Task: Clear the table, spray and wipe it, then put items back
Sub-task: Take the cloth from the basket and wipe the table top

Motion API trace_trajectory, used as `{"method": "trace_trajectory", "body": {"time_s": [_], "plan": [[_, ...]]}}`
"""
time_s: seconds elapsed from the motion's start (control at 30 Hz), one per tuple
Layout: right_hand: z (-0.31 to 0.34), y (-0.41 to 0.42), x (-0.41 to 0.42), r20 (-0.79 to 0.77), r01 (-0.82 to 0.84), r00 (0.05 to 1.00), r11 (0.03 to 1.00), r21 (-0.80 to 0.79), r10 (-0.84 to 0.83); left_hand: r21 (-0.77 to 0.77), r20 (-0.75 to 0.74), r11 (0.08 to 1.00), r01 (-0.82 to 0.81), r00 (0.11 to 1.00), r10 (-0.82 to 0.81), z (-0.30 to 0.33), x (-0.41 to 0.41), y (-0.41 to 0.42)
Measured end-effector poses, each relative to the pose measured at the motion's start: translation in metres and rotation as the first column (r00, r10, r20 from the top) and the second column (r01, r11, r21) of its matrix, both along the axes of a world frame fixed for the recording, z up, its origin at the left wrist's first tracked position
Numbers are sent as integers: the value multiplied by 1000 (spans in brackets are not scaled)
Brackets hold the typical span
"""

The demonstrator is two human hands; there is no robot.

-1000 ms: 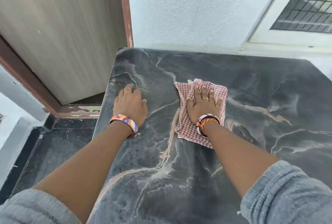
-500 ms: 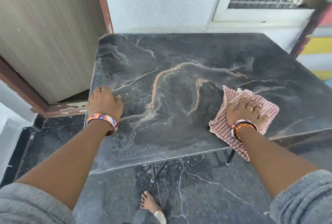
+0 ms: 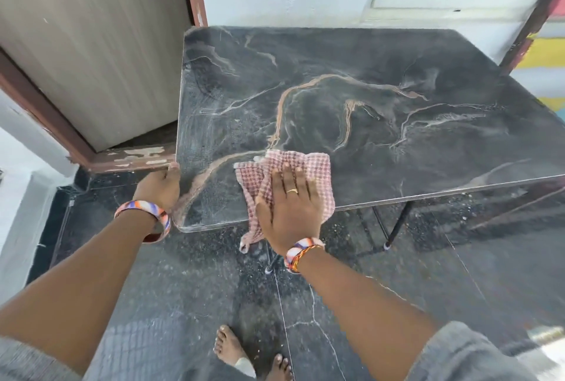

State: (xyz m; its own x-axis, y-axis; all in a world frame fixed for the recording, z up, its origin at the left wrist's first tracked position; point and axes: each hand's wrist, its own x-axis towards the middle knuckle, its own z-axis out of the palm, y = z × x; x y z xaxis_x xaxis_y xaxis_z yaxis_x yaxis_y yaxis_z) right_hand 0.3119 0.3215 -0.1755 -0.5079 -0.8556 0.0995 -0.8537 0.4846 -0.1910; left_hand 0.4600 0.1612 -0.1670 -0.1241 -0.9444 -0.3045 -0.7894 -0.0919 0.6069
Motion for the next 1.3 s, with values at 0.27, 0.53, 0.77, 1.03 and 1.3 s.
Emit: {"method": "trace_trajectory", "body": {"time_s": [0.27,0.53,0.77,1.03,1.3], "plan": [[-1,-39,74,84,-293,955,952,87,286,391,-298,920,7,947,119,3,21,-23],[-1,-113,109,173,-159,976,976,148,133,449,-205,892,45,977,54,3,22,-66],[1,-191,79,132,-96,989,979,180,73,510,-271,854,102,962,46,8,11,-110],[6,-279,33,111,-142,986,973,180,123,311,-317,948,75,948,29,2,-30,-153],[6,-381,-20,105,-190,979,964,187,173,172,-290,985,18,956,33,0,-81,-207]]}}
